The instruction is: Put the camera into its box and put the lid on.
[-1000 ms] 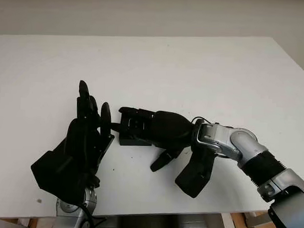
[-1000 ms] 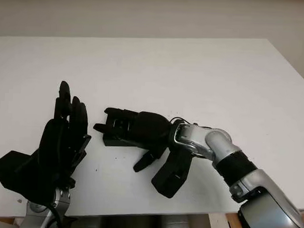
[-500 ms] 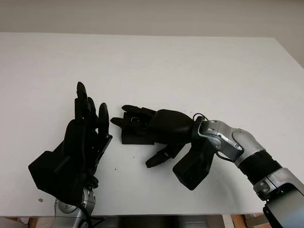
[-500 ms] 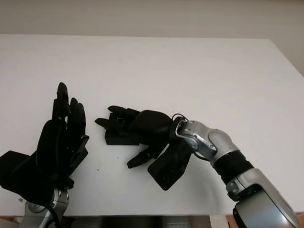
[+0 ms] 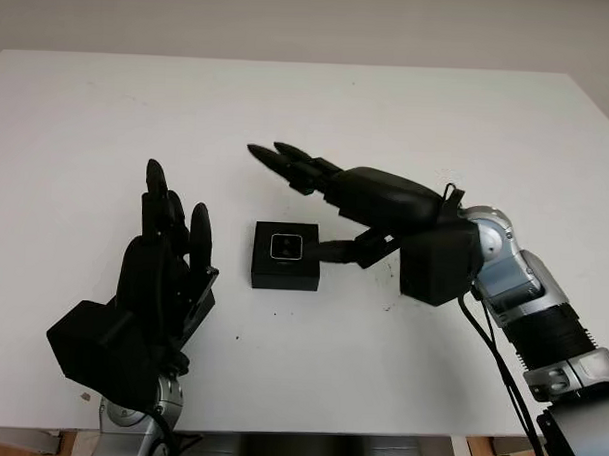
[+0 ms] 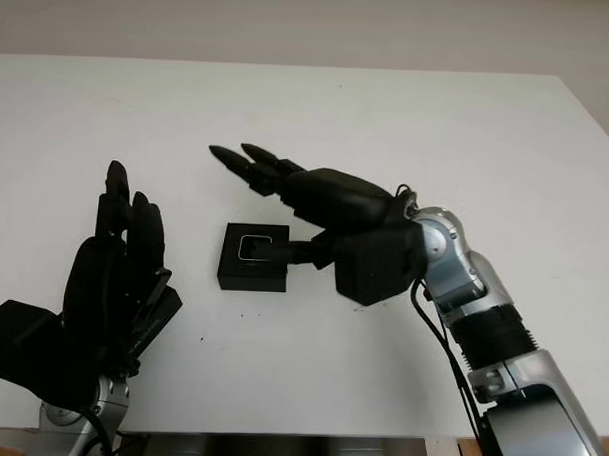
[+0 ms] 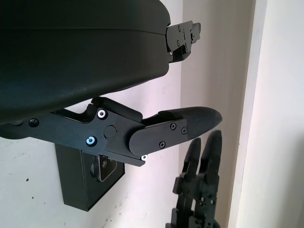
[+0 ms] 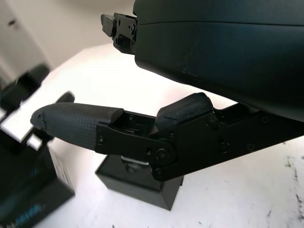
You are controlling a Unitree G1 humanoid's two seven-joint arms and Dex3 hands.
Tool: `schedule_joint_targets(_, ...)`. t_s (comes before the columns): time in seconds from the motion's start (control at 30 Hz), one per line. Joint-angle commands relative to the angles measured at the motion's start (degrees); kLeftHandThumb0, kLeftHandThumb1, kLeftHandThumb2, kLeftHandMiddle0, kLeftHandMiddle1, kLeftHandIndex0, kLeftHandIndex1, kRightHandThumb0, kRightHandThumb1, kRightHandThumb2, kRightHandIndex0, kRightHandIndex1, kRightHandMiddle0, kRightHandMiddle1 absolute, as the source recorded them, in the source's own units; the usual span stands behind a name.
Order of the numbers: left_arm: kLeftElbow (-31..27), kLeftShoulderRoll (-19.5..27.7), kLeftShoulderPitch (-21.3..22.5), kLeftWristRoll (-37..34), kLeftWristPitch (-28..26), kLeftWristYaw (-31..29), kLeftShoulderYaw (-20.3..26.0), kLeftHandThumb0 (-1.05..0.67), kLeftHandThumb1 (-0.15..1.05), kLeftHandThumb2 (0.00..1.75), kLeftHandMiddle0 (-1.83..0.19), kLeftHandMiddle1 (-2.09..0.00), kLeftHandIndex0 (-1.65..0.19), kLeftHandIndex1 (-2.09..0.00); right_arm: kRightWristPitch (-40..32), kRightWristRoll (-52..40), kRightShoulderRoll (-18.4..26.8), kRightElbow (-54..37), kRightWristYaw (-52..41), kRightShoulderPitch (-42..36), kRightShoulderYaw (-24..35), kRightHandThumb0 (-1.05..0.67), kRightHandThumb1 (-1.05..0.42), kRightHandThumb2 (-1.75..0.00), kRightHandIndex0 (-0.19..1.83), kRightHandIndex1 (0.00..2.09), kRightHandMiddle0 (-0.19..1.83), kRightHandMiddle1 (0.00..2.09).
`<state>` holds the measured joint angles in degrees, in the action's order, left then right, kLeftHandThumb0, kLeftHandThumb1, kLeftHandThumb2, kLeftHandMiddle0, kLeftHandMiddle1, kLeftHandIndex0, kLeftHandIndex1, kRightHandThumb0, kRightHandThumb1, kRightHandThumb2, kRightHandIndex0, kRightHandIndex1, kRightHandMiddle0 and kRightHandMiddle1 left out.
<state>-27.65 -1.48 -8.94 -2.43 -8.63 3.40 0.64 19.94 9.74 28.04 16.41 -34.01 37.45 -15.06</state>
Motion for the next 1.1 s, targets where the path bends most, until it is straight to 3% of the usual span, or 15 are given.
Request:
schedule_joint_targets(0.0, -2.47, 1.03, -0.06, 0.01, 0.09, -0.72, 0.60, -0.65, 1.05, 0.61, 0.19, -0.02, 0.19, 0.00, -3.52, -3.05, -1.02, -1.96, -0.38, -1.66, 2.33, -0.93, -1.05, -0.70, -0.19, 0.00, -0.19, 0.00)
schedule_joint_targets(0.13, -4.62, 2.31, -0.12, -0.83, -0.20, -1.68, 2.32, -0.67, 1.05, 0.55, 0.19, -0.02, 0.19, -0.01, -6.39, -7.13, -2.56, -1.60, -0.25, -3.05, 5.05, -0.89, -1.05, -0.70, -0.19, 0.00, -0.19, 0.00)
schedule_joint_targets(0.27, -8.42, 6.48, 0.77, -1.52, -1.66, -3.81, 6.69, -0.71, 1.05, 0.46, 0.17, -0.05, 0.17, -0.03, -13.46, -10.53, -3.75, -3.32, -0.07, -4.25, 7.40, -0.88, -1.05, -0.73, -0.19, 0.00, -0.19, 0.00)
schedule_joint_targets(0.4, -10.49, 13.69, 2.90, -2.86, -3.10, -8.11, 12.97, -0.66, 1.05, 0.35, 0.03, -0.10, 0.06, -0.09, -19.83, -13.24, -5.66, -4.61, 1.54, -5.39, 9.71, -0.91, -1.05, -0.75, -0.19, 0.00, -0.19, 0.00)
schedule_joint_targets(0.53, -8.87, 21.79, 4.79, -0.67, -0.72, -11.20, 19.89, -0.54, 1.05, 0.16, -0.35, -0.17, -0.27, -0.25, -24.04, -19.42, -7.85, -5.03, 0.57, -6.50, 12.94, -0.88, -1.05, -0.76, -0.19, 0.00, -0.19, 0.00)
schedule_joint_targets(0.67, -7.33, 33.82, 6.44, -1.94, -6.01, -18.92, 27.68, -0.49, 0.97, 0.04, -0.54, -0.10, -0.41, -0.26, -28.53, -22.39, -8.03, -6.91, 0.80, -7.70, 14.88, -0.86, -1.05, -0.78, -0.19, 0.00, -0.19, 0.00)
schedule_joint_targets(0.73, -5.94, 39.58, 6.60, -1.51, -6.03, -23.48, 29.42, -0.50, 0.92, 0.03, -0.55, -0.08, -0.40, -0.24, -28.88, -22.94, -8.02, -7.31, 0.72, -8.04, 15.39, -0.86, -1.05, -0.78, -0.19, 0.00, -0.19, 0.00)
schedule_joint_targets(0.8, -4.64, 45.93, 6.51, -0.35, -6.19, -28.72, 30.49, -0.64, 0.83, 0.02, -0.46, -0.04, -0.34, -0.17, -28.70, -23.66, -7.98, -7.23, 0.21, -8.24, 15.97, -0.85, -1.05, -0.77, -0.19, 0.00, -0.19, 0.00)
schedule_joint_targets(0.93, -1.25, 59.73, 4.23, 5.12, 0.45, -41.70, 30.32, -0.76, 0.82, 0.06, -0.20, -0.02, -0.15, -0.04, -29.44, -24.05, -7.53, -7.23, 0.30, -8.14, 16.98, -0.85, -1.05, -0.78, -0.19, 0.00, -0.19, 0.00)
schedule_joint_targets(1.07, -0.18, 63.34, 2.14, 9.39, 6.11, -46.85, 28.83, -0.76, 0.82, 0.05, -0.02, -0.02, 0.02, -0.01, -30.02, -25.30, -7.61, -6.89, 0.52, -7.72, 18.44, -0.83, -1.05, -0.79, -0.19, 0.00, -0.19, 0.00)
